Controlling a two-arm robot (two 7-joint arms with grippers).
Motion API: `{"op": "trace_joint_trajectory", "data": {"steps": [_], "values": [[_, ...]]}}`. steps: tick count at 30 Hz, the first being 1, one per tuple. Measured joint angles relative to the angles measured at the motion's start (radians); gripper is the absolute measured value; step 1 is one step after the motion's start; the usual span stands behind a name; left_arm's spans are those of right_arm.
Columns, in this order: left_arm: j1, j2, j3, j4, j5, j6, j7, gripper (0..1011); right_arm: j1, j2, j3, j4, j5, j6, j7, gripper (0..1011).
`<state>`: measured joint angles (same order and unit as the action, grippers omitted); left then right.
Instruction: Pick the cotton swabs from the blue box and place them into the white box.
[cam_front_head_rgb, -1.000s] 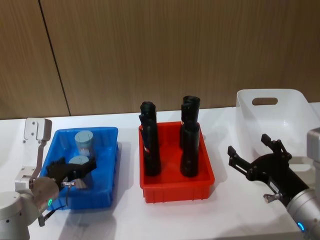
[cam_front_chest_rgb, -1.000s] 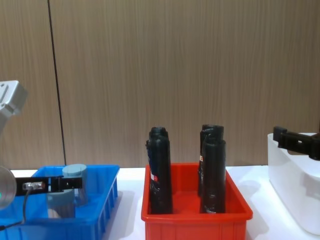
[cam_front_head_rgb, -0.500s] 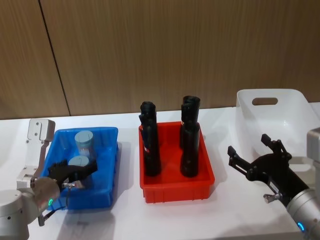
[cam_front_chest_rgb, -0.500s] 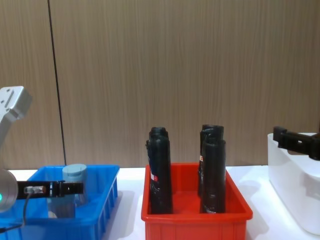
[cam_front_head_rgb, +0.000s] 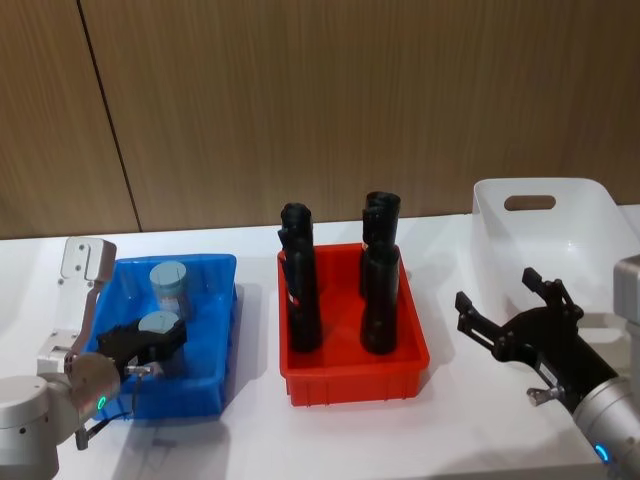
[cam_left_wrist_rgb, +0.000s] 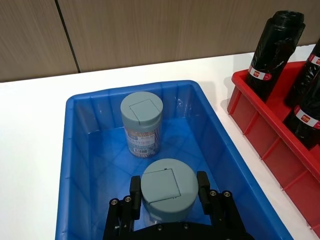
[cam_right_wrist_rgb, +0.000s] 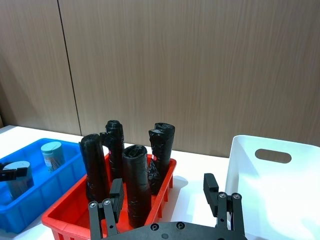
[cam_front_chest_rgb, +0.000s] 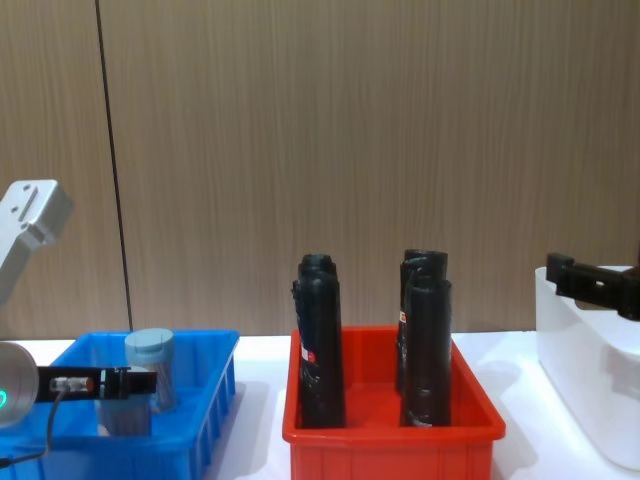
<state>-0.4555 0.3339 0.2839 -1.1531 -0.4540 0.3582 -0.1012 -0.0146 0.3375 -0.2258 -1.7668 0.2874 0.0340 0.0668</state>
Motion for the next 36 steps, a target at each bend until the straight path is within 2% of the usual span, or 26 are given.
{"op": "trace_joint_trajectory", "data": {"steps": [8,15,25,36], "values": [[-0.002,-0.001,0.001,0.004,0.015,-0.009,0.0,671,0.0,0.0,0.0,0.0,0.0,0.0,0.0,1002],[0.007,0.003,0.0,-0.022,0.032,-0.026,0.002,671,0.0,0.0,0.0,0.0,0.0,0.0,0.0,1002],[0.023,0.016,-0.001,-0.115,0.067,-0.059,-0.017,671,0.0,0.0,0.0,0.0,0.0,0.0,0.0,1002],[0.023,0.024,-0.002,-0.227,0.088,-0.098,-0.095,671,0.0,0.0,0.0,0.0,0.0,0.0,0.0,1002]]}}
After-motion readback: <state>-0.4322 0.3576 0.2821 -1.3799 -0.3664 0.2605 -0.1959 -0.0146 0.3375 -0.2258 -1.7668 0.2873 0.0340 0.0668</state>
